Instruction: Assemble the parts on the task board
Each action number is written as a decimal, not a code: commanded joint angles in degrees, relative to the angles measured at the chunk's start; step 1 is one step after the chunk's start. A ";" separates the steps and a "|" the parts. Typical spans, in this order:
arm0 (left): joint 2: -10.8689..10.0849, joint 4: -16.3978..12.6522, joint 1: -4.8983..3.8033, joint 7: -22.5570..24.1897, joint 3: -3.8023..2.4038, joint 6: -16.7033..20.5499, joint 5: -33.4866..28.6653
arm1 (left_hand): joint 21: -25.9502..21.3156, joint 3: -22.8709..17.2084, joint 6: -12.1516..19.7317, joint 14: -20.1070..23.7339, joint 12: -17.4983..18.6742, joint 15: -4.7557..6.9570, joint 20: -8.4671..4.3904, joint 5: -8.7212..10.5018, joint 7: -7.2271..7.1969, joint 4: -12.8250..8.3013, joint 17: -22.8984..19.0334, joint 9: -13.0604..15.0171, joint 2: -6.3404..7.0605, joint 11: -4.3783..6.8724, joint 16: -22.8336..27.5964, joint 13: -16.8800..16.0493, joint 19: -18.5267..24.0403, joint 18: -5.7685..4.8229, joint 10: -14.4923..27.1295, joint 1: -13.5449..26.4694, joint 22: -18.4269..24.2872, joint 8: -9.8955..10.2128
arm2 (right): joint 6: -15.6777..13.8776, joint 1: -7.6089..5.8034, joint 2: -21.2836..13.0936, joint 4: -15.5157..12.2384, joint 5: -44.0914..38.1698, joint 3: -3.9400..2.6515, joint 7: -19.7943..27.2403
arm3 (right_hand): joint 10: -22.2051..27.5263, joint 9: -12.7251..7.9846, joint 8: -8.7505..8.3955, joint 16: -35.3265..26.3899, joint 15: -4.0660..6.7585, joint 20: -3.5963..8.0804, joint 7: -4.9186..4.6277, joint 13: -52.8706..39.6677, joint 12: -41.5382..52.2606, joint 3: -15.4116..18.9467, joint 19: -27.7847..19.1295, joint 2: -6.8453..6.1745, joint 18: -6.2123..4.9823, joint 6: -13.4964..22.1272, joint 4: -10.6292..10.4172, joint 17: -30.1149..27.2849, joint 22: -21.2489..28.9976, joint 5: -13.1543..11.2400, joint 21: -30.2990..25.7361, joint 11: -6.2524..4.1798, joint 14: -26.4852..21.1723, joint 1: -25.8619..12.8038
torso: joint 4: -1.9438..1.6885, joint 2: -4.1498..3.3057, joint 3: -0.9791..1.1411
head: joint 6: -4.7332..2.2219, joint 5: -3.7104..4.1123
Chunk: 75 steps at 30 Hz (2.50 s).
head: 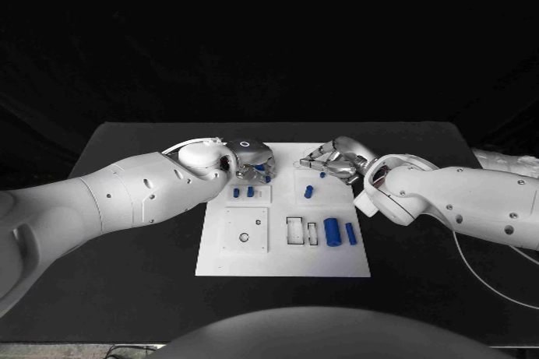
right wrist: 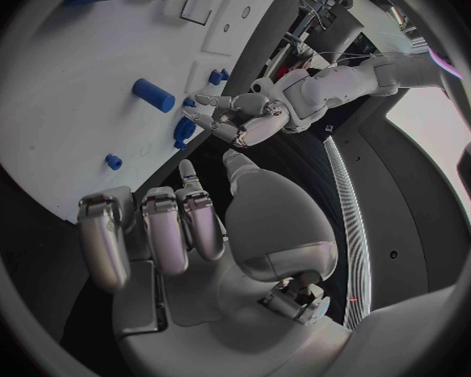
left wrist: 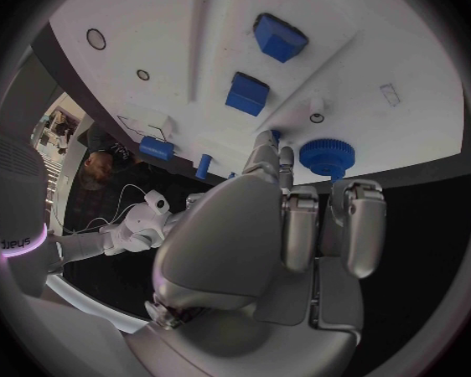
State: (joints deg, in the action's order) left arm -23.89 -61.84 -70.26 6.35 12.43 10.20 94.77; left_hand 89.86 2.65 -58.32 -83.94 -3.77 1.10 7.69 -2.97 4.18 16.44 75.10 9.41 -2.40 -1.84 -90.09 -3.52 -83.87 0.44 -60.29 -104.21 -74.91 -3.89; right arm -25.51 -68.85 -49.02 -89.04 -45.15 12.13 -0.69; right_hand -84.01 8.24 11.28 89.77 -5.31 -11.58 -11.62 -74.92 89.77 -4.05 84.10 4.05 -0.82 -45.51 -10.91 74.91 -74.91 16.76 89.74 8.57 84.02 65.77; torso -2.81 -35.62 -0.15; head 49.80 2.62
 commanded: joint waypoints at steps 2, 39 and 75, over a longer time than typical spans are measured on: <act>0.22 0.01 0.02 -0.25 -0.03 -1.98 0.77 | 0.14 -0.50 -0.15 -6.06 0.07 0.16 -0.44 0.14 -0.16 0.00 14.90 -0.11 -0.06 0.28 0.09 0.01 -6.13 -0.44 0.00 -0.64 -15.09 0.02 | 0.78 0.03 0.07 -0.05 -0.35 0.00 0.08 | -5.99 0.06 0.30 0.23 -0.36 -0.32 -1.01 -15.08 0.23 -0.20 5.90 -0.10 0.82 -0.05 0.11 15.09 -15.09 0.20 0.26 0.22 5.98 -0.13 | -0.01 -0.03 -0.03 | 0.10 0.01; 0.61 0.34 0.02 -1.06 -0.03 -2.80 2.12 | 0.14 -3.60 -1.65 -6.06 -0.44 -0.12 -0.36 0.13 0.04 0.01 14.90 -0.97 0.38 0.30 0.09 -0.07 -6.13 -0.44 -3.20 -1.73 -15.09 -0.54 | 1.56 0.03 0.09 -0.06 -0.08 0.00 -0.62 | -5.99 0.07 0.35 0.23 -0.35 -0.32 -1.00 -15.08 0.23 -0.14 5.90 -0.13 0.82 -0.09 0.04 15.09 -15.09 0.20 0.26 0.21 5.98 -0.22 | 0.00 0.01 0.00 | 0.20 0.07; -4.75 -6.29 -2.22 0.92 -0.21 6.99 4.89 | 0.14 -8.01 -6.65 -6.06 -0.45 -1.10 -0.41 0.12 1.25 0.01 14.90 -1.14 1.79 -0.57 0.09 -0.05 -6.13 -0.44 -9.97 -1.58 -15.09 -1.50 | 1.78 0.20 0.19 0.54 -0.10 0.01 -0.53 | -5.99 0.07 0.35 0.23 -0.35 -0.32 -1.00 -15.08 0.23 -0.14 5.90 -0.13 0.82 -0.09 0.04 15.09 -15.09 0.20 0.26 0.21 5.98 -0.22 | -0.20 0.33 0.14 | -0.01 -0.17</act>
State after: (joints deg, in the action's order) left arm -28.53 -67.59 -72.16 6.92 12.30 14.70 98.88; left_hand 89.86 -5.01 -64.63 -83.82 -4.44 0.38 7.69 -2.47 5.34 16.34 74.97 8.18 -0.94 -2.45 -90.18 -3.55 -83.87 0.43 -69.74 -104.68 -74.91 -5.21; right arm -24.52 -68.71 -48.88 -88.55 -45.07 12.14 -1.37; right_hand -84.01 8.26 11.28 89.77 -5.31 -11.58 -11.62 -74.94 89.78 -4.05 84.10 4.05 -0.82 -45.51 -10.91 74.92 -74.92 16.76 89.74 8.57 84.02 65.77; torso -3.00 -35.35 -0.04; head 49.84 2.55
